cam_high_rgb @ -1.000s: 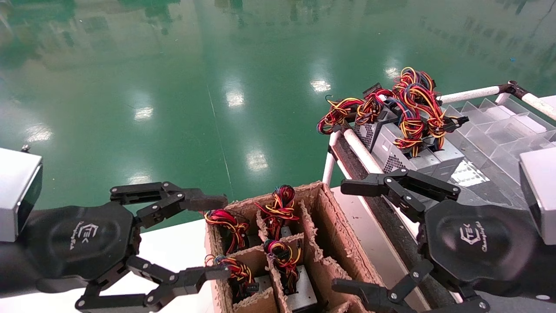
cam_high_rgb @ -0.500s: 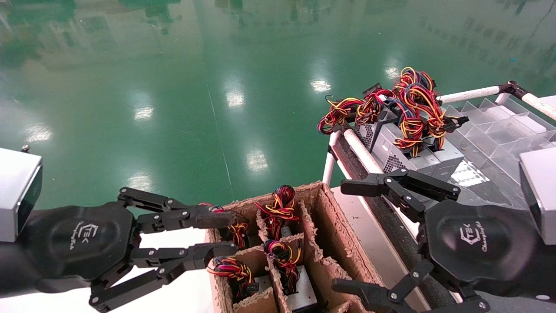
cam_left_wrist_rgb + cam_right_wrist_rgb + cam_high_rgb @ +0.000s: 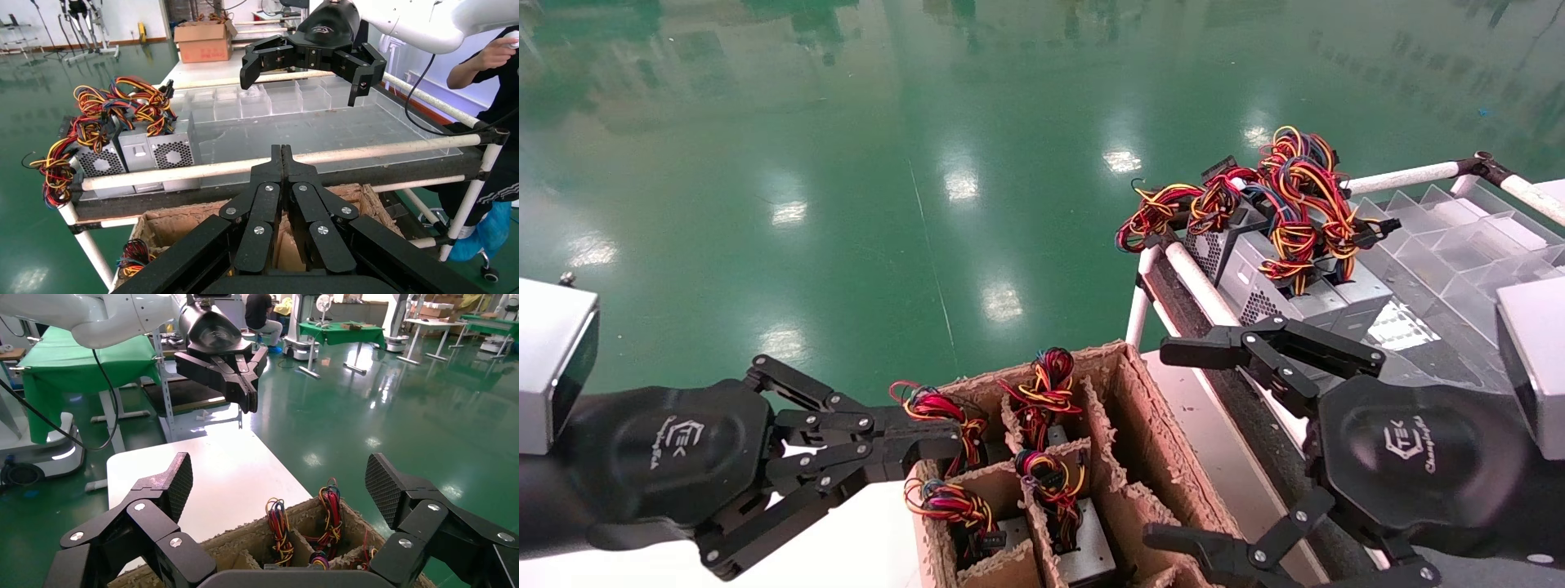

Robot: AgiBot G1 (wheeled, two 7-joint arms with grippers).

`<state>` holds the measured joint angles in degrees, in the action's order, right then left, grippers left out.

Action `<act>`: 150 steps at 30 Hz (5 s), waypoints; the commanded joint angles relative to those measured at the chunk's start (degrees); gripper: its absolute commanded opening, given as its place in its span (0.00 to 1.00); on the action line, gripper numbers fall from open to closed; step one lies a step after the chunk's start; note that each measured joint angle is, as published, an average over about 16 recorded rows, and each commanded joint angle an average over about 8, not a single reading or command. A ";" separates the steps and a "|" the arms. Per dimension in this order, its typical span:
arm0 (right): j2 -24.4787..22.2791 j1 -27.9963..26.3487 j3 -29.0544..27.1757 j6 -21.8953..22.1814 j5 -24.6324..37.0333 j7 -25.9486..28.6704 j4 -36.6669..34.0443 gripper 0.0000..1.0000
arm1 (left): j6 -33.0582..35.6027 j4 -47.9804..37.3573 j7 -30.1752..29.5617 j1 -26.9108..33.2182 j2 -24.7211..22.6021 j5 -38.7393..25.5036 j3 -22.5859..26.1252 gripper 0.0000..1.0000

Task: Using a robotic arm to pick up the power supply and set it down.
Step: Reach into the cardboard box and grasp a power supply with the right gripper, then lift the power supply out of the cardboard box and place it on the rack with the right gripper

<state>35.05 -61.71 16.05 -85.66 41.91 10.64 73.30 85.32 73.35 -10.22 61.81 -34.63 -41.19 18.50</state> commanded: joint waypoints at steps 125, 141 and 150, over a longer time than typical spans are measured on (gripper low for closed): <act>22.22 -18.13 13.29 -5.29 14.23 -15.56 -47.04 0.00 | -0.10 -0.05 0.16 0.09 0.10 0.19 0.31 1.00; 11.92 -22.81 10.11 -4.34 2.98 -9.96 -39.15 0.00 | -0.11 -0.05 0.18 0.10 0.12 0.22 0.35 1.00; 7.22 -29.34 7.93 -3.97 0.56 -10.72 -41.52 0.00 | -0.12 -0.05 0.19 0.11 0.13 0.24 0.37 1.00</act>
<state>42.13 -90.85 24.14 -89.69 42.65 -0.14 31.51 85.20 73.30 -10.03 61.92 -34.50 -40.95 18.87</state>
